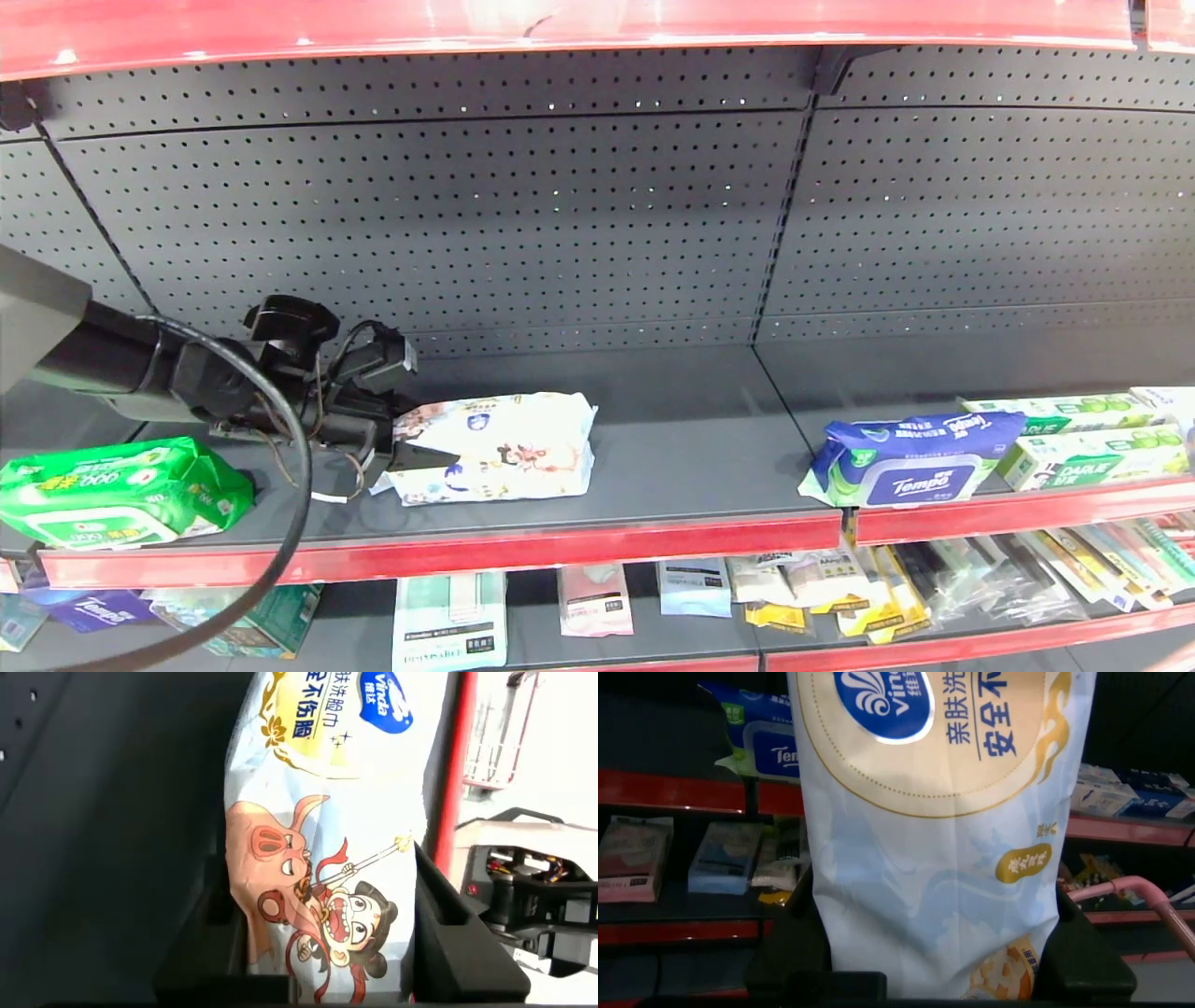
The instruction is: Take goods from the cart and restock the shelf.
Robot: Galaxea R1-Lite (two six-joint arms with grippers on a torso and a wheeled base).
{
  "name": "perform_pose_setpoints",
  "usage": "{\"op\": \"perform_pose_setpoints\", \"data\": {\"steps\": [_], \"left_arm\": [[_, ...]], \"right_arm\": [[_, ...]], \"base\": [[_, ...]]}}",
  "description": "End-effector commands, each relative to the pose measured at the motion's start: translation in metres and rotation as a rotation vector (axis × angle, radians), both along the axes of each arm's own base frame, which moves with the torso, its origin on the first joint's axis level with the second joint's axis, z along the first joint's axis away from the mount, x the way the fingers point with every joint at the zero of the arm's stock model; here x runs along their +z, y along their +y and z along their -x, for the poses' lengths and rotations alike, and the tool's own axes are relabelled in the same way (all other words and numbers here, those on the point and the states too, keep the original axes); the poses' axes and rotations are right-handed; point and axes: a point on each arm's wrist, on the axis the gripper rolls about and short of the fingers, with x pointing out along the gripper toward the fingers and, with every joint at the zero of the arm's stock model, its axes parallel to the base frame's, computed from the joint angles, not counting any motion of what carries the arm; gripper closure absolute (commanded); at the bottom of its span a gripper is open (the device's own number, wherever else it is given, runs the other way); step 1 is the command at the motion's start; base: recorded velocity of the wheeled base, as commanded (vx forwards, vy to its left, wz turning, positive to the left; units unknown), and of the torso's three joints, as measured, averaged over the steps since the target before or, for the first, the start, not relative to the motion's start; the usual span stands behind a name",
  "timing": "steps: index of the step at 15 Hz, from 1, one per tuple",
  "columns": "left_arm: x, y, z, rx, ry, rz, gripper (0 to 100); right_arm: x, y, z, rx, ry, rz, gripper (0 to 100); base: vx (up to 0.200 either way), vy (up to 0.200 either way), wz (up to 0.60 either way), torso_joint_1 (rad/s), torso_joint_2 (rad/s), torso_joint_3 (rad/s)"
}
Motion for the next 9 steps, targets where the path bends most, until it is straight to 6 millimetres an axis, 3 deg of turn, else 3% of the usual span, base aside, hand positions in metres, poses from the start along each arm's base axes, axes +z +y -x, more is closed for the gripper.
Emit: {"op": "perform_pose_setpoints", "data": {"steps": [1, 9], "left_arm": [[0.007, 0.0042, 0.0172, 0.012, -0.005, -0.001, 100], [-0.0002, 0.0041, 0.0271, 0.013, 0.032, -0.007, 100]], "right_arm": [[0.0011, 0.0, -0.0002, -0.001, -0.003, -0.001, 100], [0.0005, 0.0, -0.0004, 0.003, 0.0, -0.001, 100]], "base": [[0.0, 0.0, 0.0, 0.0, 0.0, 0.0], [0.0, 0.0, 0.0, 0.0, 0.0, 0.0]]}}
